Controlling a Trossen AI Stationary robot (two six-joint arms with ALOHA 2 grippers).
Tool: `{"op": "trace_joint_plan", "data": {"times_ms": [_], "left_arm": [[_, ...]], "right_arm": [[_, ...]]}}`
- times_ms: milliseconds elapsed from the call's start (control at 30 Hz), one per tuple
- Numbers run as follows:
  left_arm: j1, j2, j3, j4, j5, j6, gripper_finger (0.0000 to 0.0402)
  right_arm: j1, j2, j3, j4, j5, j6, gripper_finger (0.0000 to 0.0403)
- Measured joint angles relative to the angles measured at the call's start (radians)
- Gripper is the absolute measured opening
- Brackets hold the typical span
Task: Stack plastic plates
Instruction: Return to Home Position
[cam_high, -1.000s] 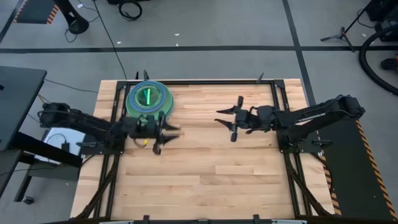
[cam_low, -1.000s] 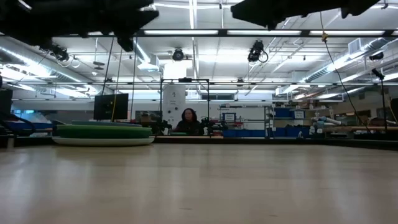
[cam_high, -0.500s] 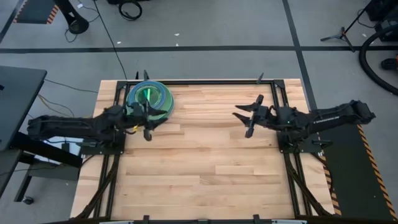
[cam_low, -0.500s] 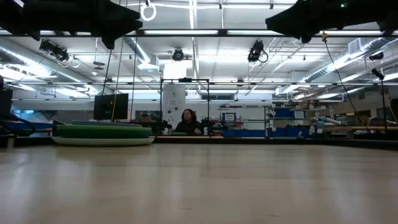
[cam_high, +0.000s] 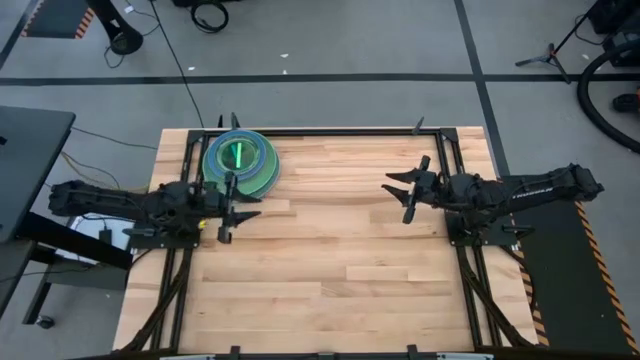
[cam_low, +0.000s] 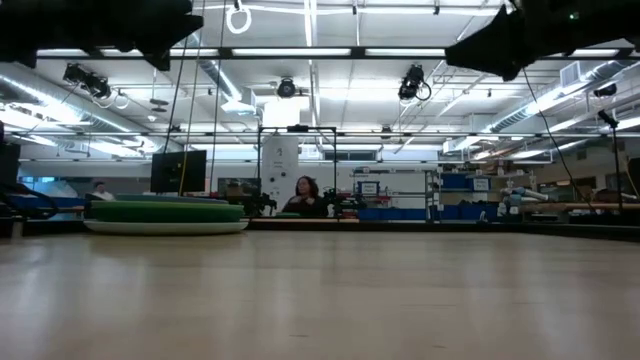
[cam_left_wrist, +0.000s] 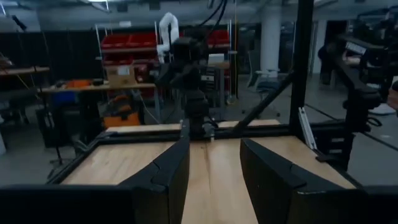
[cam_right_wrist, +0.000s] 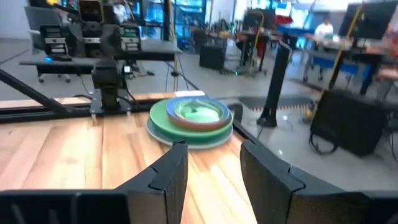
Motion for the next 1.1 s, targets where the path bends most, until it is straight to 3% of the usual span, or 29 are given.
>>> {"op": "trace_joint_plan", "data": {"times_ms": [267, 467, 567, 733, 1100], "left_arm": [[0.026, -0.285, -0.152, 0.010, -0.002, -0.031, 0.0149], [0.040, -0.419, -0.229, -0.007, 0.014, -0.060, 0.0149], [0.040, -0.447, -0.236, -0.041, 0.015, -0.082, 0.0149], [0.027, -0.456, -0.236, -0.059, 0.015, -0.086, 0.0149], [-0.028, -0.455, -0.236, -0.086, 0.011, -0.139, 0.0142]], "right_arm": [[0.015, -0.161, 0.000, -0.213, -0.025, 0.082, 0.0138], [0.012, -0.215, 0.000, -0.338, -0.035, 0.122, 0.0050], [0.013, -0.223, 0.000, -0.352, -0.086, 0.140, 0.0010], [0.014, -0.245, -0.032, -0.325, -0.106, 0.150, 0.0009], [0.013, -0.475, -0.343, -0.095, -0.111, 0.222, 0.0004]]}}
